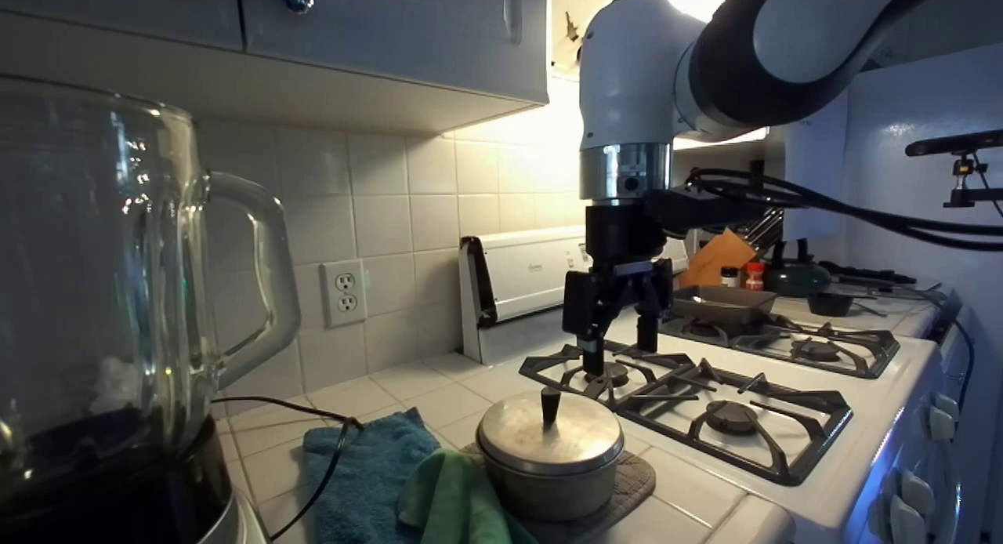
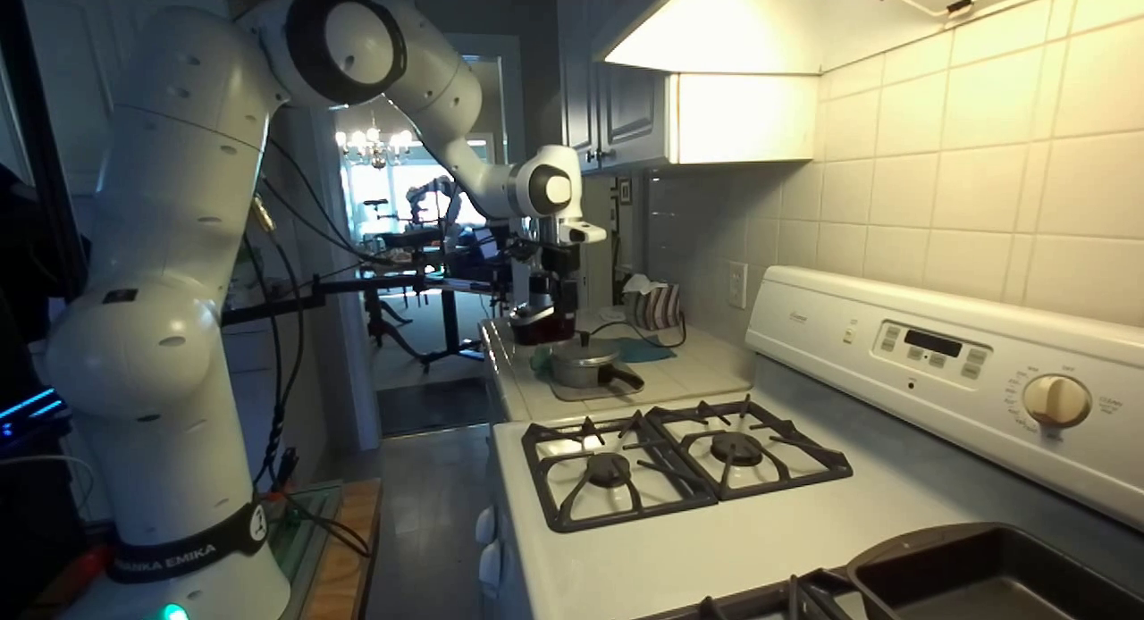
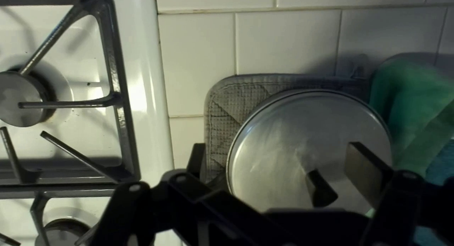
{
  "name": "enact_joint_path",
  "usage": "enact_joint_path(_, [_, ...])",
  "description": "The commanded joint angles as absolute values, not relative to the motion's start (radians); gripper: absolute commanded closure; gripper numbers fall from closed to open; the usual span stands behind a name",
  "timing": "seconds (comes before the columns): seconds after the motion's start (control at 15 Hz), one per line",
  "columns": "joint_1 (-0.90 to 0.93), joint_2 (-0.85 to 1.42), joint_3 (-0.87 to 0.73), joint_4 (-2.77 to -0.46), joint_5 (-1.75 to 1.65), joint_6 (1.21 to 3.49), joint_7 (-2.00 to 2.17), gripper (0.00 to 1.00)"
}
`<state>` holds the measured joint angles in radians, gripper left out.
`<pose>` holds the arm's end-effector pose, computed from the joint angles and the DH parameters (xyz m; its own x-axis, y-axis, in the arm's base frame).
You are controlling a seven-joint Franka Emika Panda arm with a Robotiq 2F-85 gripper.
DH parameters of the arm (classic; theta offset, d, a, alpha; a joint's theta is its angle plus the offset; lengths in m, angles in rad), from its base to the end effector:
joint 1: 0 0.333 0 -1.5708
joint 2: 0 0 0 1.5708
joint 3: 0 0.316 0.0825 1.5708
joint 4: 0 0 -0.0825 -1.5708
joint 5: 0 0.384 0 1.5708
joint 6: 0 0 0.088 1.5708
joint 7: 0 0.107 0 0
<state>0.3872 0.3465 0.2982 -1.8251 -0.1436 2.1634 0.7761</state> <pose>0.5034 0.3878 0.3541 0.9994 -0.0280 0.0204 -0.0281 -0.9996 0.0077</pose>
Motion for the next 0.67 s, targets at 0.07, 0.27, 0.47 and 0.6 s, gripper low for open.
enact_joint_path(0.07, [0.462,0.474,0.270,-1.650,-0.151,2.078,0.730,0.00])
enact_joint_path(0.27, [0.496,0.527,0.255,-1.582,-0.154,2.068,0.696,0.00])
enact_joint_path(0.47, [0.519,0.575,0.233,-1.528,-0.159,2.101,0.660,0.00])
enact_joint_path(0.6, [0.526,0.600,0.221,-1.499,-0.155,2.118,0.628,0.00])
